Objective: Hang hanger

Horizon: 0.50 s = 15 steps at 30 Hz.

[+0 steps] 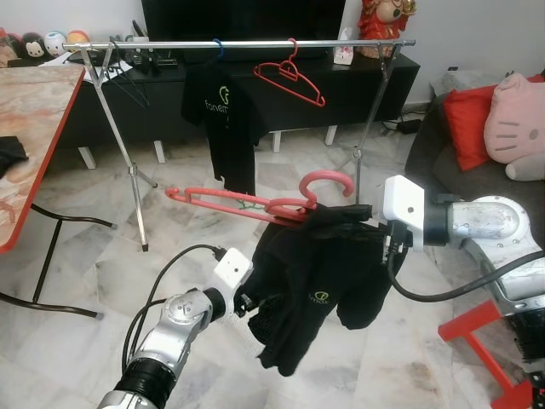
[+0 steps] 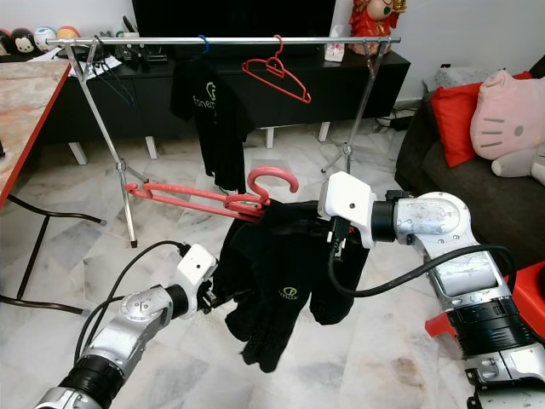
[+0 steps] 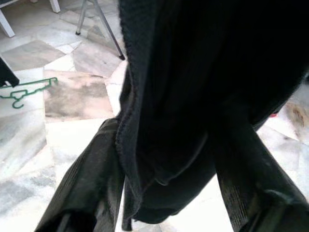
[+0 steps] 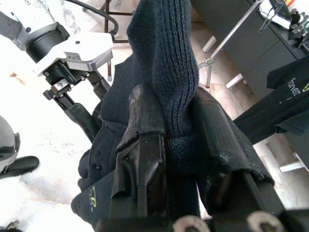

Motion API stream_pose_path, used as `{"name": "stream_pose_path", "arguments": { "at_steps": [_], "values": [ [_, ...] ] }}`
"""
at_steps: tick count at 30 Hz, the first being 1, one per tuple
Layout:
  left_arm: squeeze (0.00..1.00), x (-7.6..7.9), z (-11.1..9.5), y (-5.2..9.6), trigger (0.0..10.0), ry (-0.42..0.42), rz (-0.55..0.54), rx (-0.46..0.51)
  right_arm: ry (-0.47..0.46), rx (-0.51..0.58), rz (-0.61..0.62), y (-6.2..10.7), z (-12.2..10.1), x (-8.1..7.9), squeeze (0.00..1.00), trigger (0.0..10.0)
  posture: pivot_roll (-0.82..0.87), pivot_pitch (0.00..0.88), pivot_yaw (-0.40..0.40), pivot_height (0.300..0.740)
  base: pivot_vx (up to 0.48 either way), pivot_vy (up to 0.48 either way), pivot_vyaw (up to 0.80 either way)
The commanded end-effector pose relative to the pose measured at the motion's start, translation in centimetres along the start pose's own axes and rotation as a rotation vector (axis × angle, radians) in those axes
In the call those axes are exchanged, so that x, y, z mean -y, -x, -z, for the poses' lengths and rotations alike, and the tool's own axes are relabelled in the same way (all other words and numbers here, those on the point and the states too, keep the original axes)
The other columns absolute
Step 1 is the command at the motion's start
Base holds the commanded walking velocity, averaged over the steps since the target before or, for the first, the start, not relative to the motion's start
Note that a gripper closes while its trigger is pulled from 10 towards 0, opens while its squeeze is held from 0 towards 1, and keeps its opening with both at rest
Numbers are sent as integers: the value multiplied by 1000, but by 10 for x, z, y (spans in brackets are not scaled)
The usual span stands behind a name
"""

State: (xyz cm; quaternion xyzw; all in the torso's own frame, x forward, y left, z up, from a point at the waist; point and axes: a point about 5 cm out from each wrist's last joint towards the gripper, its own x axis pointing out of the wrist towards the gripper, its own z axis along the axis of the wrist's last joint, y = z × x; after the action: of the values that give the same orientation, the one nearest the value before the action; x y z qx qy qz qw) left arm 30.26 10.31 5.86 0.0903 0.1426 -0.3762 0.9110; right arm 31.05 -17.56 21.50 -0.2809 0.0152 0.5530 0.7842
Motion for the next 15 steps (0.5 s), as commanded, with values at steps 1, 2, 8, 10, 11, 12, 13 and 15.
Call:
{"name": "stream_pose_path", "arguments": {
  "at_steps": [1,2,8,10,11,12,13,15],
  "values": [
    [0,2,-2,-3,0,-9,12,-13,51,44,44,7,-17,10,0,0,-101,0,-96,740,0,0,0],
    [0,2,-2,-3,0,-9,14,-13,48,44,44,7,-17,10,0,0,-101,0,-96,740,0,0,0],
    [0,1,-1,-3,0,-11,14,-22,47,41,50,6,-16,11,0,0,-96,0,-94,740,0,0,0],
    [0,2,-3,-4,0,-11,17,-19,45,41,55,6,-16,12,0,0,-93,0,-94,740,0,0,0],
    [0,3,-3,-4,0,-12,20,-17,45,42,56,5,-16,12,0,0,-93,0,-94,740,0,0,0],
    [0,3,-3,-4,0,-12,20,-17,45,42,56,5,-16,12,0,0,-93,0,-94,740,0,0,0],
    [0,3,-3,-4,0,-12,20,-17,45,42,56,5,-16,12,0,0,-93,0,-94,740,0,0,0],
    [0,3,-3,-4,0,-12,21,-18,44,43,58,5,-16,12,0,0,-93,0,-93,740,0,0,0]
  ]
}}
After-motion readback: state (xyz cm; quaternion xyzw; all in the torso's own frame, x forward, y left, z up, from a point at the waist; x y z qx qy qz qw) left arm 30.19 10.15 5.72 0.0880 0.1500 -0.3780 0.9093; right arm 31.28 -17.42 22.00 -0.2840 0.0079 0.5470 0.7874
